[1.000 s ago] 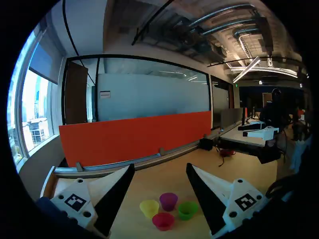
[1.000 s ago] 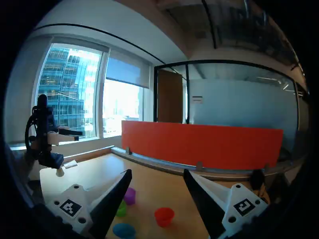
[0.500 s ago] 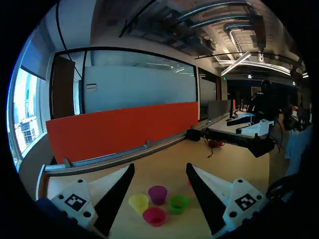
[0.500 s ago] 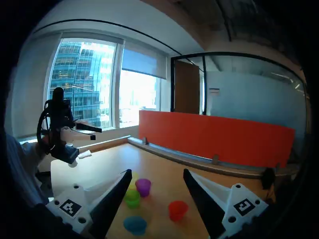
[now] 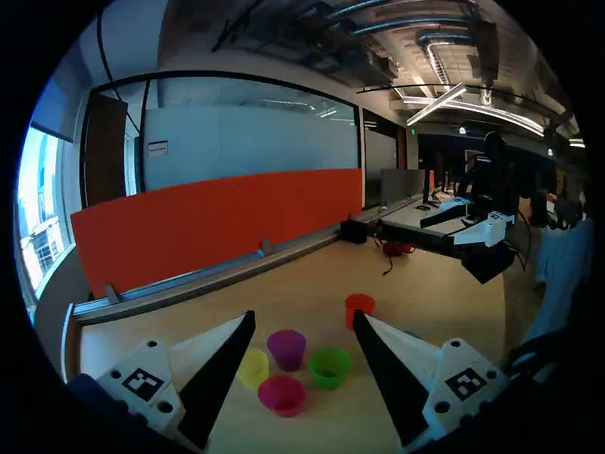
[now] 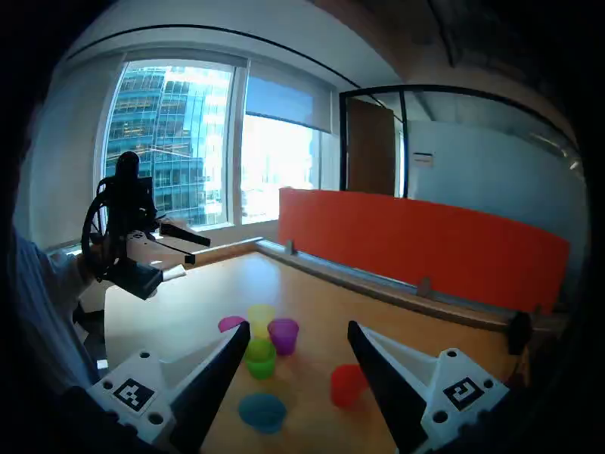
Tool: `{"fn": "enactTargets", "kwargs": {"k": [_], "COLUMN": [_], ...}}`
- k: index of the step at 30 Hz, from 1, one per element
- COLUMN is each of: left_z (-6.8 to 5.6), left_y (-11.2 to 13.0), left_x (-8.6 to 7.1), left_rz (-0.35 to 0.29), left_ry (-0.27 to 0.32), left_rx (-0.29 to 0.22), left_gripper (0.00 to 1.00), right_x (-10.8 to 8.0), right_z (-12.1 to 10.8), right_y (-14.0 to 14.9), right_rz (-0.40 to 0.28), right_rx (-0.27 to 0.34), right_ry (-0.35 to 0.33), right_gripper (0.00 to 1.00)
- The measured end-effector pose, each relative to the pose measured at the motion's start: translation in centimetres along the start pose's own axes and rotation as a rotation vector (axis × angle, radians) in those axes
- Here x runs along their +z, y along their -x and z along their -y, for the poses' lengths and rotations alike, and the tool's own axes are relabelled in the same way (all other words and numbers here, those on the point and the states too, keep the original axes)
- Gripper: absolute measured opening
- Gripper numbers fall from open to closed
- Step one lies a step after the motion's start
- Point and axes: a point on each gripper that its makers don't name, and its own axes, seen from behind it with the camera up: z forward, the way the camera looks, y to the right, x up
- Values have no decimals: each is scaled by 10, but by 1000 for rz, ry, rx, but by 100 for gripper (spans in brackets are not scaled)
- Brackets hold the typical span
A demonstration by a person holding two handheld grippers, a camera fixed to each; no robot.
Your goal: Pour water
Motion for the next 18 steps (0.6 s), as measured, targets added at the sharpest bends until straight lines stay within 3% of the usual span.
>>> {"fn": "enactTargets", "kwargs": {"k": [18], "left_z": [-7], "left_y": [52], "left_x": [27], "left_rz": [76], "left_ry": [37], "left_rx": [-14], "left_gripper": [96], "right_x": [7], "right_z": [30], "right_y": [59], "right_rz": [95], "right_rx": [-72], "right_ry": [-92], "right_gripper": [100]}}
